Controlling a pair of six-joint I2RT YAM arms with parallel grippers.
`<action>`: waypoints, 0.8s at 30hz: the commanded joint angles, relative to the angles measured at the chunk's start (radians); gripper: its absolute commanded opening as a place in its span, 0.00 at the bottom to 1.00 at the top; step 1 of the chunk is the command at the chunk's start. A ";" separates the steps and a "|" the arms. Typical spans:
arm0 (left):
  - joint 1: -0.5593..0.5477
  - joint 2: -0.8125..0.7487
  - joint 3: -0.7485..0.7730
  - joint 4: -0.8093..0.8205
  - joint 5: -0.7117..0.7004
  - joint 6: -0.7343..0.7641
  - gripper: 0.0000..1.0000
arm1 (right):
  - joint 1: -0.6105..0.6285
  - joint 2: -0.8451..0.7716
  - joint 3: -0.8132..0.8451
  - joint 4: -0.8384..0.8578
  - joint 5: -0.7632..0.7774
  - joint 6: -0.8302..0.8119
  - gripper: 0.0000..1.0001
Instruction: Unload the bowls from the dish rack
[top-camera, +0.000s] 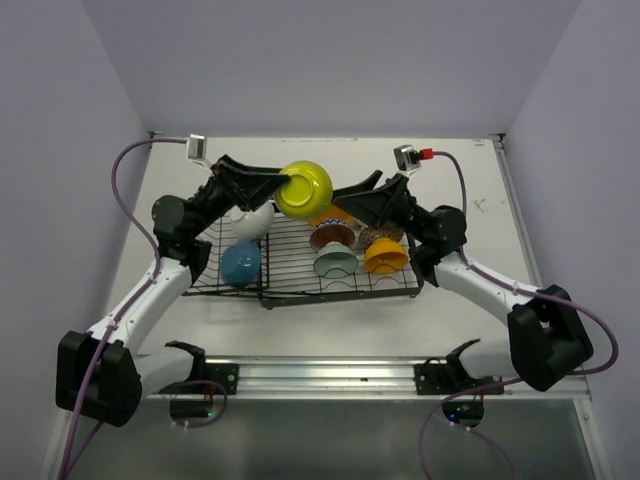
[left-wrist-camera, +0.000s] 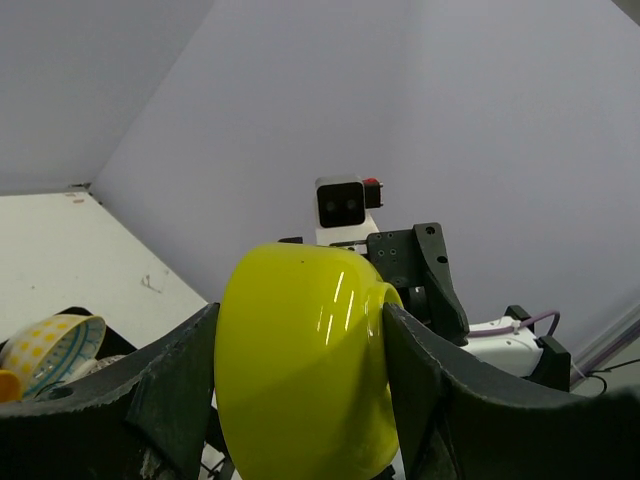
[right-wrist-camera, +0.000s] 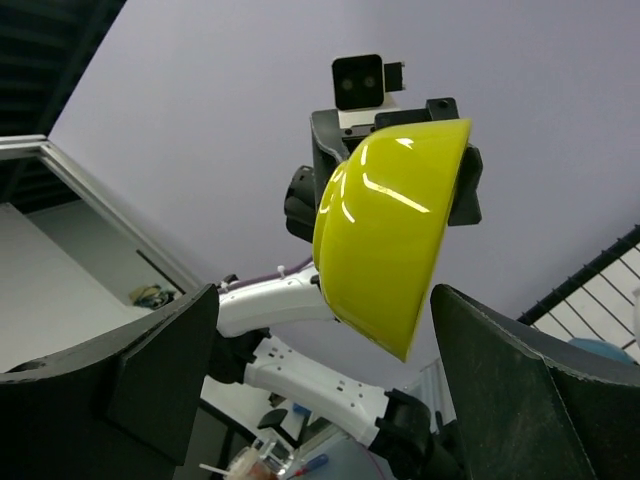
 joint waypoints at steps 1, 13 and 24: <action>-0.012 0.006 -0.014 0.146 -0.020 -0.030 0.00 | 0.012 0.030 0.049 0.166 -0.022 0.054 0.91; -0.026 0.138 -0.046 0.419 -0.014 -0.193 0.00 | 0.023 0.055 0.044 0.299 -0.007 0.131 0.73; -0.047 0.259 -0.055 0.566 -0.019 -0.301 0.00 | 0.025 0.043 0.050 0.318 -0.010 0.149 0.41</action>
